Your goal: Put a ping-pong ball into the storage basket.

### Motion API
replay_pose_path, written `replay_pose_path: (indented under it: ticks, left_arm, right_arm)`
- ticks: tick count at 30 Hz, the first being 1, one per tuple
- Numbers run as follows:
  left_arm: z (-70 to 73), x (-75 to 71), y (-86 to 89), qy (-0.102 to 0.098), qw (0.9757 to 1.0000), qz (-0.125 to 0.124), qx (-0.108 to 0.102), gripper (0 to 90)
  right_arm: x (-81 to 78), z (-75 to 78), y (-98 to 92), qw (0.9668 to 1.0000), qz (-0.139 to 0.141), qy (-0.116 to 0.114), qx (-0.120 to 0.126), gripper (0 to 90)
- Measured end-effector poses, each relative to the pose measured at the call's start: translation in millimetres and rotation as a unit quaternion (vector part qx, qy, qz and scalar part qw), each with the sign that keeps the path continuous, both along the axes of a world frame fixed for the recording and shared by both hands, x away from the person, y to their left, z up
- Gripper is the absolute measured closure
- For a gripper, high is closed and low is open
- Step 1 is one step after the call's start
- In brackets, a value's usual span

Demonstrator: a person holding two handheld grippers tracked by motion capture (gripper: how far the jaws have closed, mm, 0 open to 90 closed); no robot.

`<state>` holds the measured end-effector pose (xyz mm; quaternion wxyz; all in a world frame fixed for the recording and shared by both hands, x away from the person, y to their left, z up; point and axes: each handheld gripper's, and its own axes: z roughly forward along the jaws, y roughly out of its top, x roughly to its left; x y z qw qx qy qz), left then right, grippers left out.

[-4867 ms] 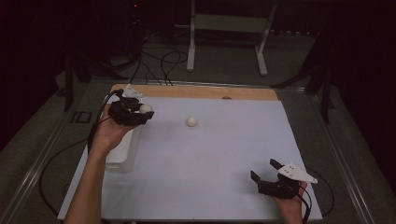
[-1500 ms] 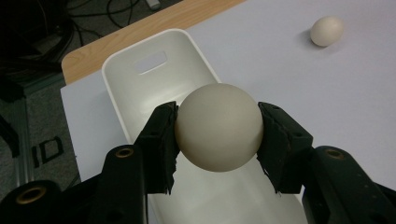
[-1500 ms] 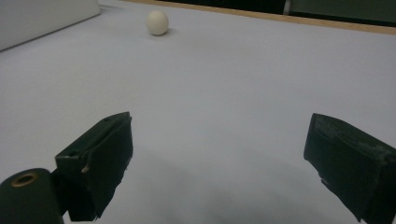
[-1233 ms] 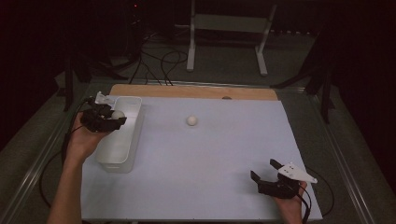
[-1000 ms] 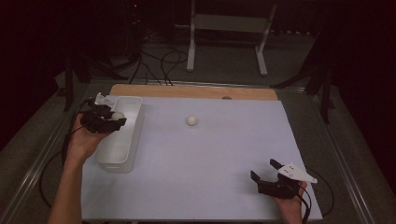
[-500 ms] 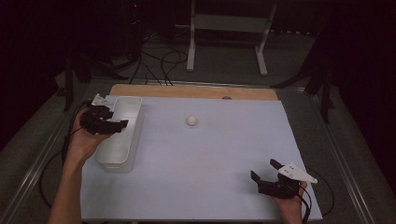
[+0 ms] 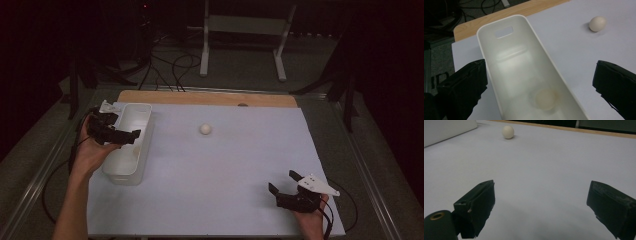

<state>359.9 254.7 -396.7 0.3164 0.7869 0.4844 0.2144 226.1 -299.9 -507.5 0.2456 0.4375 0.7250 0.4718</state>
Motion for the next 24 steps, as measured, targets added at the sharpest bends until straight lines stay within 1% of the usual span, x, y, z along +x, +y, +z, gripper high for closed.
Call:
replay_pose_path:
  ticks: [5, 8, 10, 14, 24]
  left_arm:
    - [0.9, -0.7, -4.8, -0.005, 0.9999, -0.009, 0.000, 0.4]
    - [1.5, -0.6, -5.6, -0.007, 0.9999, -0.009, -0.001, 0.4]
    - [2.6, -0.5, -6.9, -0.011, 0.9999, -0.012, -0.006, 0.4]
    - [3.9, -0.6, -8.9, -0.014, 0.9997, -0.016, -0.006, 0.4]
    - [6.5, 1.0, -18.4, -0.016, 0.9995, -0.025, -0.005, 0.5]
  right_arm:
    - [-0.3, 0.2, 0.4, 1.0000, 0.001, 0.000, -0.001, 7.6]
    - [-0.2, 0.0, 0.2, 1.0000, 0.001, 0.000, -0.001, 7.6]
    - [0.0, -0.2, 0.1, 1.0000, 0.000, 0.000, 0.000, 7.6]
    - [0.2, -0.2, 0.4, 1.0000, 0.000, 0.000, 0.000, 7.7]
    - [0.2, -0.6, 0.7, 1.0000, 0.000, 0.000, -0.001, 7.6]
